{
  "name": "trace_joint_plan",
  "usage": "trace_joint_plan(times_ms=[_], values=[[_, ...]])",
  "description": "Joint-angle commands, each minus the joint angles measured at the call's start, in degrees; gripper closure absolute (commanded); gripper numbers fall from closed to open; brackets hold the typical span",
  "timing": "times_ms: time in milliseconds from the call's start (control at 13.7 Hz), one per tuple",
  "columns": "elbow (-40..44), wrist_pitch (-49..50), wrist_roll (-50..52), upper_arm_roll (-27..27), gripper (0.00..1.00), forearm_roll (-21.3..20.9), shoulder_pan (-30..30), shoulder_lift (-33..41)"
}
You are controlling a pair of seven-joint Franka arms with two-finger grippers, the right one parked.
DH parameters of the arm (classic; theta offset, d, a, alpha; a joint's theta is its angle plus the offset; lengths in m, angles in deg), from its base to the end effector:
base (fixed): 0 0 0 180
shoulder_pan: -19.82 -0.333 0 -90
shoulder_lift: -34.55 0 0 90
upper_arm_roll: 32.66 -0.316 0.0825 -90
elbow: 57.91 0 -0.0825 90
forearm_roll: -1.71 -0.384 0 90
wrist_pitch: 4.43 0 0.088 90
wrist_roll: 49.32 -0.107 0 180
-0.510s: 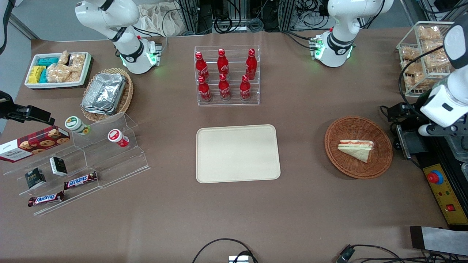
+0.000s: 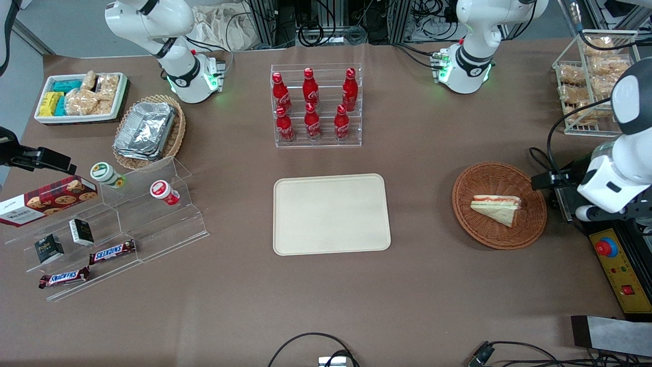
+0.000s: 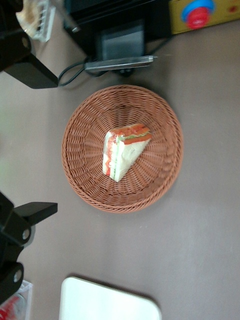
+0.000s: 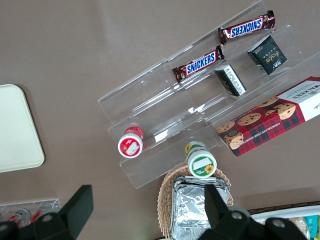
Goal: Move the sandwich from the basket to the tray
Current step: 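Move the left gripper over the wrapped sandwich in the wicker basket, then lower the left gripper and close it on the wrapped sandwich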
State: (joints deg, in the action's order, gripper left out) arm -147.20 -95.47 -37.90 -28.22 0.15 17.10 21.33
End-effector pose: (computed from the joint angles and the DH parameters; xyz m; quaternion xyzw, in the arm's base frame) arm 0.6101 -0.0113 0.4971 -0.9916 -0.0827 0.0984 0.0160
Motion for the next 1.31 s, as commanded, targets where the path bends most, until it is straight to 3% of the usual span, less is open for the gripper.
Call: trace_joint_plan(times_ms=[0,219,510,1240], values=[[-9.5,-8.8,8.2,-0.4,0.00,0.5,0.4,2.2],[-17.1,-18.4,15.5,-0.4,0.00,0.3,0.3,3.1],[-23.6,-24.5,17.0,-0.6,0.00,0.5,-0.2,3.8],[-34.3,-43.6,38.8,-0.9,0.00,0.9,-4.0,0.7]])
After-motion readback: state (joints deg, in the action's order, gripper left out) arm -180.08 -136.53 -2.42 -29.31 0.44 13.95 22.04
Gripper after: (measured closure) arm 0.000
